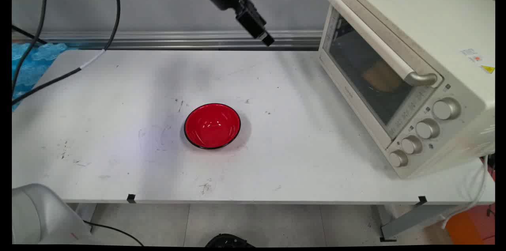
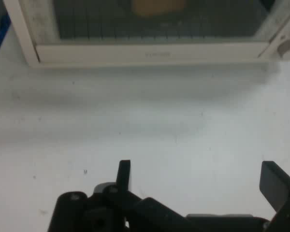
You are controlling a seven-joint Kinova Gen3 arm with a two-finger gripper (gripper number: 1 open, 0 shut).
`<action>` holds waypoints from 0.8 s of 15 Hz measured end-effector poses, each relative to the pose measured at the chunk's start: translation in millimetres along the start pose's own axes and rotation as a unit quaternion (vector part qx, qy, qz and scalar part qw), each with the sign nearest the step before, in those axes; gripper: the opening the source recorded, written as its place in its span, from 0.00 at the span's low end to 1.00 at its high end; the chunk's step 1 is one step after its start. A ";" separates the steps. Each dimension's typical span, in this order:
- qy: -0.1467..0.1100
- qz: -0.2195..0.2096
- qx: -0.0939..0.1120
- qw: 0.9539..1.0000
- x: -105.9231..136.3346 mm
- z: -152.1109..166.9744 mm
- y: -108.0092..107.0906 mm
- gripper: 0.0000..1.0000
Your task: Open the oven
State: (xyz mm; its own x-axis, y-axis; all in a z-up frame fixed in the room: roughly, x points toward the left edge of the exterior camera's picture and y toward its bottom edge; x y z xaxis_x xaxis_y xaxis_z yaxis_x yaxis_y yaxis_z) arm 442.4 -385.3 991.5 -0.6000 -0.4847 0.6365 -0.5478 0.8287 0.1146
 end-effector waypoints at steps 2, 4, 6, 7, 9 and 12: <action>0.008 -0.002 0.002 1.000 15.7 -4.9 -0.2 1.00; 0.016 -0.002 0.002 1.000 28.8 -6.7 -0.6 1.00; 0.025 -0.004 0.001 1.000 47.4 -6.9 -1.2 1.00; 0.028 -0.003 -0.001 1.000 56.8 -5.9 -1.3 1.00; 0.034 0.001 -0.003 0.999 73.5 -2.2 -1.1 1.00; 0.040 0.010 -0.005 0.999 92.6 5.6 -0.8 1.00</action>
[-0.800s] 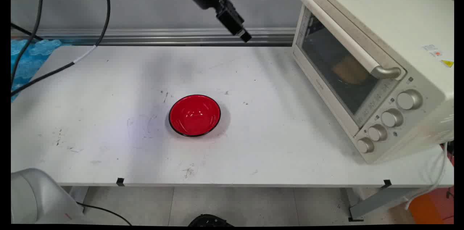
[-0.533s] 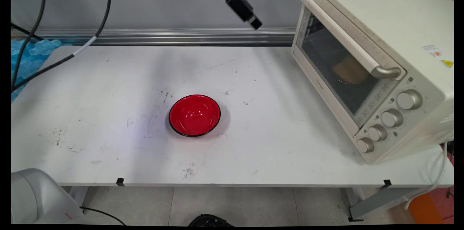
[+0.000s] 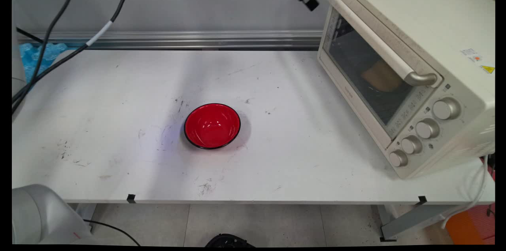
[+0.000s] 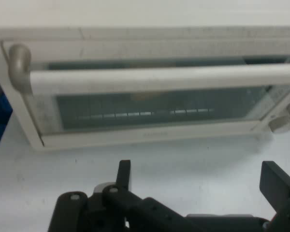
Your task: Open the oven
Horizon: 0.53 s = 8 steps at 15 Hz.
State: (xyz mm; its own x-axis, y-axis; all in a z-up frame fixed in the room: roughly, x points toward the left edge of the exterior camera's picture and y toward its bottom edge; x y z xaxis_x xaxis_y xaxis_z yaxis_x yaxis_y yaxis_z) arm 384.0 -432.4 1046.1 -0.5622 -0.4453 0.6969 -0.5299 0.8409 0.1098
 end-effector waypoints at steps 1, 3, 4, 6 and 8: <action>0.001 0.002 0.000 1.000 4.3 3.0 -0.1 1.00; 0.004 0.011 0.000 1.000 17.3 14.1 -0.4 1.00; 0.005 0.014 0.001 1.000 23.6 20.9 -0.6 1.00; 0.008 0.019 0.004 1.000 35.1 34.5 -0.9 1.00; 0.012 0.021 0.006 1.000 47.4 50.2 -0.8 1.00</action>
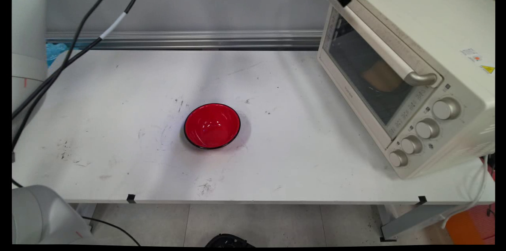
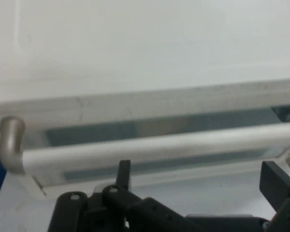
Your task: Open the oven
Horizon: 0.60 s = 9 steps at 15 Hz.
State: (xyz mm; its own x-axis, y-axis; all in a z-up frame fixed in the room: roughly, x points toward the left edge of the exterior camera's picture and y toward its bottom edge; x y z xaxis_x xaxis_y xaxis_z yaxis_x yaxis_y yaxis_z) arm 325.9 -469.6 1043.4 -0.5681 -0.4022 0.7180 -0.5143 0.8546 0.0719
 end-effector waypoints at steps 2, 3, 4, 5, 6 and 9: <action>0.002 -0.001 0.003 1.000 9.9 14.1 -0.8 1.00; 0.002 -0.002 0.005 1.000 14.6 21.4 -1.5 1.00; 0.001 -0.002 0.007 1.000 18.1 26.9 -2.2 1.00; -0.001 -0.003 0.008 1.000 21.9 32.9 -2.9 1.00; -0.003 -0.003 0.009 1.000 25.1 38.2 -3.4 1.00; -0.007 -0.003 0.011 1.000 31.8 47.8 -4.2 0.00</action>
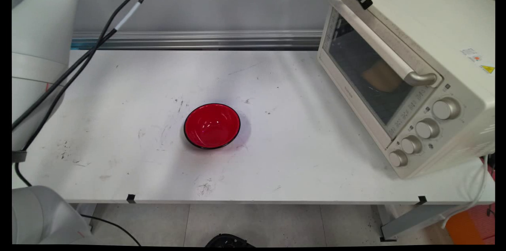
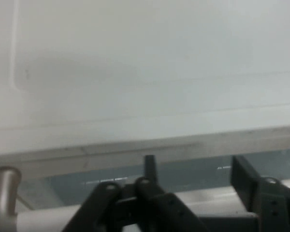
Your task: Open the oven
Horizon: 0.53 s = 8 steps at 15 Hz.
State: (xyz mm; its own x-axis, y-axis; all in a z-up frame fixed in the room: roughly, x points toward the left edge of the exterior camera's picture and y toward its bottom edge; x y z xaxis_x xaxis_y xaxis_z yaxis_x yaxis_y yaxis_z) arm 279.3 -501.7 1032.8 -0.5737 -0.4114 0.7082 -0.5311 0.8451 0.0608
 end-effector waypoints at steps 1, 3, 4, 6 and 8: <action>-0.003 0.000 0.000 1.000 2.4 3.3 -0.1 0.00; -0.009 0.001 -0.002 1.000 5.9 9.1 0.2 0.00; -0.014 0.001 -0.004 1.000 7.2 11.9 0.7 0.00; -0.023 0.001 -0.008 1.000 8.6 16.9 2.0 0.00; -0.032 0.000 -0.010 0.999 9.1 21.4 3.0 0.00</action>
State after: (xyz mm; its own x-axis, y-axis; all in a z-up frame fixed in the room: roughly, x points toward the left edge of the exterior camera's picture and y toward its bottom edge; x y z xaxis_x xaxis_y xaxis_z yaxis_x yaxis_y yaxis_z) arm 259.1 -510.2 1024.4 -0.6130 -0.4321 0.6615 -0.5184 0.8517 0.0760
